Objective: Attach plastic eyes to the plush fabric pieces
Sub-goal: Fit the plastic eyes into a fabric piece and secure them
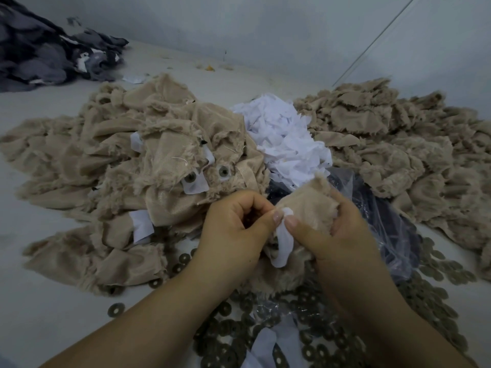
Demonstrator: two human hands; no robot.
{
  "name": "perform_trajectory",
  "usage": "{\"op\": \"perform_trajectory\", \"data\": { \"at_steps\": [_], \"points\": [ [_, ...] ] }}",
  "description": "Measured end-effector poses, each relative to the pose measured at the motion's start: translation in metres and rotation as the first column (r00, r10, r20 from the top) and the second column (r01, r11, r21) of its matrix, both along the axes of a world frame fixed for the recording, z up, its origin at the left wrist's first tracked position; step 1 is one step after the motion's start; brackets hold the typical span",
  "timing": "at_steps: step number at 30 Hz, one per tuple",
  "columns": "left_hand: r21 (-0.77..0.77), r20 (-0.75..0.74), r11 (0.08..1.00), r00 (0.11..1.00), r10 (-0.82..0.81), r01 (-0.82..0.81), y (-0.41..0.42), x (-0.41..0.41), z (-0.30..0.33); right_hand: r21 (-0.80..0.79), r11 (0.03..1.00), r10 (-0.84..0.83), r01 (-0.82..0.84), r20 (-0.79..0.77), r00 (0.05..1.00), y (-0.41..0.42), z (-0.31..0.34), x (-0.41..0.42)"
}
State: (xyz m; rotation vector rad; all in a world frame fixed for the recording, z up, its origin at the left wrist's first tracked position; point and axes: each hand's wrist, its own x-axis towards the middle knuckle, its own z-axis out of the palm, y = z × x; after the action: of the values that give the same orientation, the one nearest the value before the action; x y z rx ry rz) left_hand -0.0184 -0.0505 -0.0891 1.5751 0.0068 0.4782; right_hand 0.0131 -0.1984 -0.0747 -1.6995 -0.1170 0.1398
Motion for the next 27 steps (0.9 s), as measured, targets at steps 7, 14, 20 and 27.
{"op": "perform_trajectory", "data": {
  "at_steps": [7,14,20,27],
  "points": [
    [-0.029,-0.018,1.0,1.0,-0.001,0.0,0.001,0.0,-0.003,-0.232,0.973,0.098,0.006,0.434,0.896,0.001,-0.001,-0.003],
    [0.001,0.051,1.0,0.999,0.012,-0.012,0.002,0.0,0.0,0.101,0.984,0.136,-0.145,0.088,0.987,-0.002,-0.004,0.003],
    [0.049,0.084,0.996,0.993,-0.083,0.079,-0.001,-0.003,0.002,0.212,0.966,0.155,-0.149,-0.012,0.988,-0.004,-0.005,0.005],
    [0.065,0.152,0.992,0.982,-0.113,0.104,0.001,-0.004,0.004,0.194,0.973,0.117,-0.124,0.048,0.992,-0.006,-0.004,0.007]
  ]
}}
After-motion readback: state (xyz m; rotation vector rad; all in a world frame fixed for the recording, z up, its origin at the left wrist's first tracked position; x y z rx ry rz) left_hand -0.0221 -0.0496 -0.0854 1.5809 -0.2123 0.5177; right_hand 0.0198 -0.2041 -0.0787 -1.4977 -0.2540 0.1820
